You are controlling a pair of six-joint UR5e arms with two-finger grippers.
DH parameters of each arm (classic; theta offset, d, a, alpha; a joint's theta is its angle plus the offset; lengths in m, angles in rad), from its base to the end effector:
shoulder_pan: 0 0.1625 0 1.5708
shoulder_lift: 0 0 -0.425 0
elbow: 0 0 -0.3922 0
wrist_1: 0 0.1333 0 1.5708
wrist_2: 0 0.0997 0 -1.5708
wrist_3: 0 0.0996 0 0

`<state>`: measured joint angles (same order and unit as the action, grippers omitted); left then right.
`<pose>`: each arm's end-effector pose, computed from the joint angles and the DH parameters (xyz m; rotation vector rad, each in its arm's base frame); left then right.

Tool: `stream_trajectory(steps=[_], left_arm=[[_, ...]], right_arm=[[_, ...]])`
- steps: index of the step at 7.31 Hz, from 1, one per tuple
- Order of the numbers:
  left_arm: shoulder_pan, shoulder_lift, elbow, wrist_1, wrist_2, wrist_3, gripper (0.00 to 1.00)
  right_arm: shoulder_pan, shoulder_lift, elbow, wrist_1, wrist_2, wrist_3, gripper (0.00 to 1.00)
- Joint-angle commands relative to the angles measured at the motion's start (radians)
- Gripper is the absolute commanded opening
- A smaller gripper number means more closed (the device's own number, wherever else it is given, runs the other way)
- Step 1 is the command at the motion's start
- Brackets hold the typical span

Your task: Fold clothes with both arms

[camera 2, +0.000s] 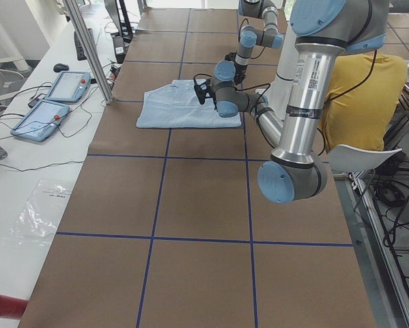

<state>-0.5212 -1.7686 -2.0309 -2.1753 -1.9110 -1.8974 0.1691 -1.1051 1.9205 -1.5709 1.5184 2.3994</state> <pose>0.3956 -0.3425 0.2729 -0.1727 1.2861 -0.5131 -0.5686 -0.2376 0.2523 -0.2264 -0.8207 0.9610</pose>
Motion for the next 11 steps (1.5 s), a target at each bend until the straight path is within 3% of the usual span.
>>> stream_trajectory(steps=[1,4,7,11], left_arm=[[0.168,0.006,0.018,0.058,0.187,-0.121,0.90],[0.219,-0.002,0.070,0.117,0.228,-0.159,0.87],[0.296,-0.003,0.070,0.118,0.231,-0.247,0.70],[0.309,0.006,0.078,0.118,0.257,-0.247,0.67]], right_arm=[[0.000,0.001,0.000,0.000,0.000,-0.002,0.00],[0.000,0.002,0.000,0.000,0.000,-0.002,0.00],[-0.002,0.002,-0.001,0.002,0.002,-0.003,0.00],[-0.002,0.002,-0.001,0.002,0.002,-0.003,0.00]])
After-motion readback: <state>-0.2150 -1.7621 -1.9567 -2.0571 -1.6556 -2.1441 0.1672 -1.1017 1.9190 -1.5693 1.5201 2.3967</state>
